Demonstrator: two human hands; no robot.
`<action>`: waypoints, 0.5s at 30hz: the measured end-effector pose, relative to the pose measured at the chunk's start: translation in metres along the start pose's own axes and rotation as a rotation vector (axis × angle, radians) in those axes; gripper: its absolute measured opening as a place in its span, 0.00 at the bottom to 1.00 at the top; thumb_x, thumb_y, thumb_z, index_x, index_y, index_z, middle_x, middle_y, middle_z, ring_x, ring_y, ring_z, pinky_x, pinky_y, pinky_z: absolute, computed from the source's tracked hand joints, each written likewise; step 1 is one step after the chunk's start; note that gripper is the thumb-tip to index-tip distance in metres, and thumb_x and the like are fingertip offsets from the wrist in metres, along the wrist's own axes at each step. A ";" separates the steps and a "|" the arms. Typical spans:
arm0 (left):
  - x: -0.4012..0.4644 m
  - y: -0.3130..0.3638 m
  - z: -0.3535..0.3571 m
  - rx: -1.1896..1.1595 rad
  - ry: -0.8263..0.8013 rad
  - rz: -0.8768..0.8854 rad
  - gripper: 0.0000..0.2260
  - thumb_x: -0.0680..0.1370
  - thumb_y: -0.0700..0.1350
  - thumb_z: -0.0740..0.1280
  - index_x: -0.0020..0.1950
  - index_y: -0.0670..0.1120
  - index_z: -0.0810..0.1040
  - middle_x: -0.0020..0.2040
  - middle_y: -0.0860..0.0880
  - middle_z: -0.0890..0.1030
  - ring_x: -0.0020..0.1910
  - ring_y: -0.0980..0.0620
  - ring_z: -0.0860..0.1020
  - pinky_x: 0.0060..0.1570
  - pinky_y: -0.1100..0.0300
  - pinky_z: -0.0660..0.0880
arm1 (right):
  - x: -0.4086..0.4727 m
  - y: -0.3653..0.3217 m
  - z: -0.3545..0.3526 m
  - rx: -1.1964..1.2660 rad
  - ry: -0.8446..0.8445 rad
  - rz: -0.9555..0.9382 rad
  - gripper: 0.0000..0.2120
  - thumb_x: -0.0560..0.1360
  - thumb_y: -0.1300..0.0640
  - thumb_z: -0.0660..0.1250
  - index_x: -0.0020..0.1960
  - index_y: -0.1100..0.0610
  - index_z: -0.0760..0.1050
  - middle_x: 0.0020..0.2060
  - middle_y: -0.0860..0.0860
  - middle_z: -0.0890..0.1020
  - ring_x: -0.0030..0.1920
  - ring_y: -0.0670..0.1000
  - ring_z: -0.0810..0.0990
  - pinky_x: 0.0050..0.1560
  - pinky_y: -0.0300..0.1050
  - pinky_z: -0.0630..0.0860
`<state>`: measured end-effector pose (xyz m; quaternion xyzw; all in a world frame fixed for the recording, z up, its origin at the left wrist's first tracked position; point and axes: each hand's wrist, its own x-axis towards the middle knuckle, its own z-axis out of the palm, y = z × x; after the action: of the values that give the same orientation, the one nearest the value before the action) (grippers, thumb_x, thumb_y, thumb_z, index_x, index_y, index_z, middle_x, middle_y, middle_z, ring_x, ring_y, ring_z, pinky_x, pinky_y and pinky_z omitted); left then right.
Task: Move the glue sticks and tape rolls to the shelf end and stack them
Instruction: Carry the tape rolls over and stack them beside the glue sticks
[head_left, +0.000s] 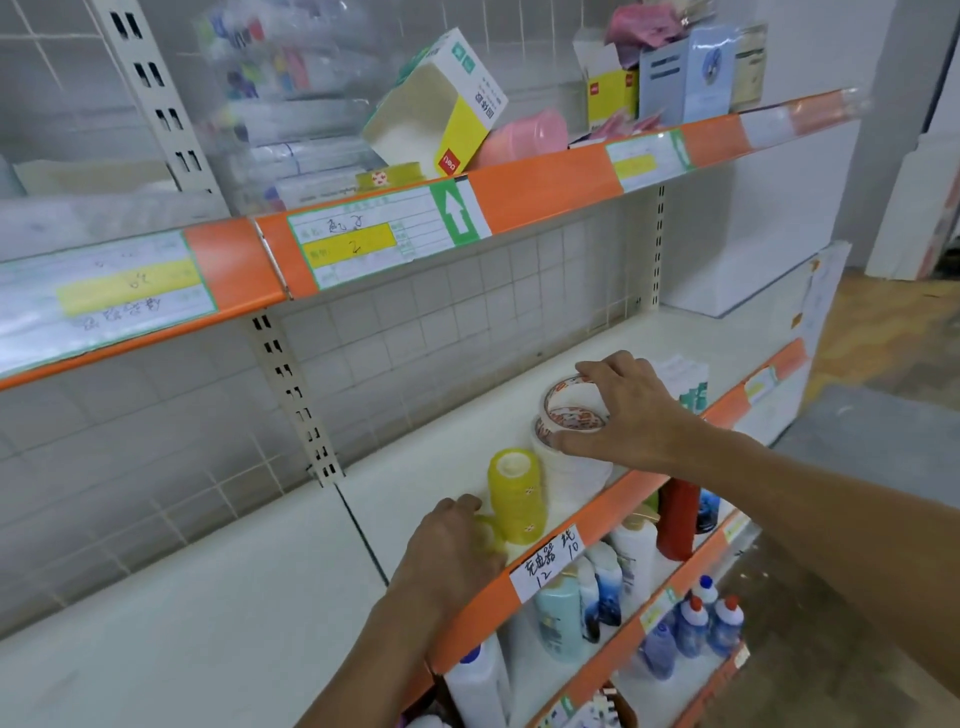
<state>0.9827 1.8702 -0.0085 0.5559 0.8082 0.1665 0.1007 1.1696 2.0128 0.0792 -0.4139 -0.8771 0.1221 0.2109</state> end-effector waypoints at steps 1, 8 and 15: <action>0.000 0.001 0.000 -0.002 0.000 -0.012 0.25 0.73 0.52 0.70 0.68 0.48 0.71 0.58 0.48 0.76 0.58 0.48 0.76 0.56 0.58 0.73 | 0.002 0.002 0.000 0.005 -0.010 -0.006 0.46 0.67 0.34 0.73 0.76 0.54 0.61 0.64 0.53 0.67 0.67 0.55 0.63 0.67 0.48 0.65; 0.003 0.009 0.002 -0.069 -0.012 -0.095 0.27 0.72 0.48 0.70 0.70 0.48 0.71 0.62 0.46 0.76 0.60 0.47 0.76 0.58 0.60 0.72 | 0.007 0.018 0.004 0.049 -0.082 -0.021 0.45 0.68 0.37 0.74 0.76 0.55 0.61 0.64 0.52 0.66 0.67 0.54 0.62 0.67 0.48 0.65; 0.005 0.013 0.005 -0.073 0.018 -0.133 0.27 0.73 0.47 0.70 0.71 0.48 0.69 0.62 0.46 0.76 0.60 0.49 0.75 0.57 0.62 0.71 | 0.009 0.031 0.009 0.066 -0.127 -0.034 0.45 0.69 0.37 0.74 0.77 0.55 0.59 0.66 0.53 0.65 0.68 0.54 0.62 0.67 0.49 0.65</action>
<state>0.9937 1.8800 -0.0082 0.4956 0.8375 0.1937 0.1245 1.1815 2.0391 0.0614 -0.3834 -0.8910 0.1734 0.1705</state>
